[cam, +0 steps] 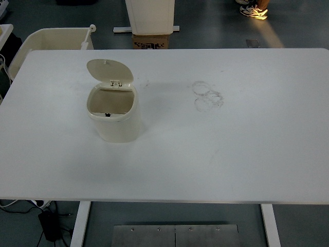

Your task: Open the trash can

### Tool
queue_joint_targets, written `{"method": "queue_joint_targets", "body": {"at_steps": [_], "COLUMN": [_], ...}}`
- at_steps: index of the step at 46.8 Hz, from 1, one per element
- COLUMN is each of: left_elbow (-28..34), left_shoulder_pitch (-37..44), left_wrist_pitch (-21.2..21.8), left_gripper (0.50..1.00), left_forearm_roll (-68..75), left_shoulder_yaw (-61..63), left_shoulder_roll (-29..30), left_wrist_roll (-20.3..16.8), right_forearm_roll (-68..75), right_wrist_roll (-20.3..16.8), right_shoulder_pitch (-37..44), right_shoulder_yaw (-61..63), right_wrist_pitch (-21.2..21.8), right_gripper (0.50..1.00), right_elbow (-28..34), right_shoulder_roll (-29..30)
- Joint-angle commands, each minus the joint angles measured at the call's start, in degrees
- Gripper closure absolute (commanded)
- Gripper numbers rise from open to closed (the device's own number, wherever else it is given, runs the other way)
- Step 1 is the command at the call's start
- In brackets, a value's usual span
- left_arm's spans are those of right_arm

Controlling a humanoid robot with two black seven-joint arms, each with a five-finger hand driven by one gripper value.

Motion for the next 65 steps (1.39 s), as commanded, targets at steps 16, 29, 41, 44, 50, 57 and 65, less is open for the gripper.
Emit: {"method": "queue_joint_targets", "body": {"at_steps": [16, 29, 41, 44, 50, 57, 65], "left_elbow": [0.0, -0.1, -0.3, -0.3, -0.3, -0.2, -0.2], "left_shoulder_pitch": [10.9, 13.9, 15.8, 16.3, 16.9, 17.2, 17.2], "left_wrist_pitch": [-2.0, -5.6, -6.6, -7.0, -7.1, -7.1, -7.0], "left_gripper": [0.5, 0.5, 0.5, 0.5, 0.5, 0.5, 0.5], "left_forearm_roll": [-0.1, 0.1, 0.1, 0.2, 0.1, 0.1, 0.1], "left_shoulder_yaw": [-7.4, -9.7, -9.7, -9.7, -9.7, -9.7, -9.7], "left_shoulder_roll": [-1.2, -4.5, -6.7, -6.9, -7.0, -6.9, -6.9], "left_wrist_roll": [-1.5, -1.5, -1.5, -1.5, -1.5, -1.5, -1.5], "right_forearm_roll": [0.0, 0.0, 0.0, 0.0, -0.1, 0.0, -0.1], "right_wrist_roll": [0.0, 0.0, 0.0, 0.0, 0.0, 0.0, 0.4], "right_shoulder_pitch": [0.0, 0.0, 0.0, 0.0, 0.0, 0.0, 0.0], "right_shoulder_yaw": [0.0, 0.0, 0.0, 0.0, 0.0, 0.0, 0.0], "right_wrist_pitch": [0.0, 0.0, 0.0, 0.0, 0.0, 0.0, 0.0], "right_gripper": [0.509, 0.509, 0.509, 0.509, 0.509, 0.507, 0.509], "right_elbow": [0.0, 0.0, 0.0, 0.0, 0.0, 0.0, 0.0], "right_shoulder_roll": [0.0, 0.0, 0.0, 0.0, 0.0, 0.0, 0.0]}}
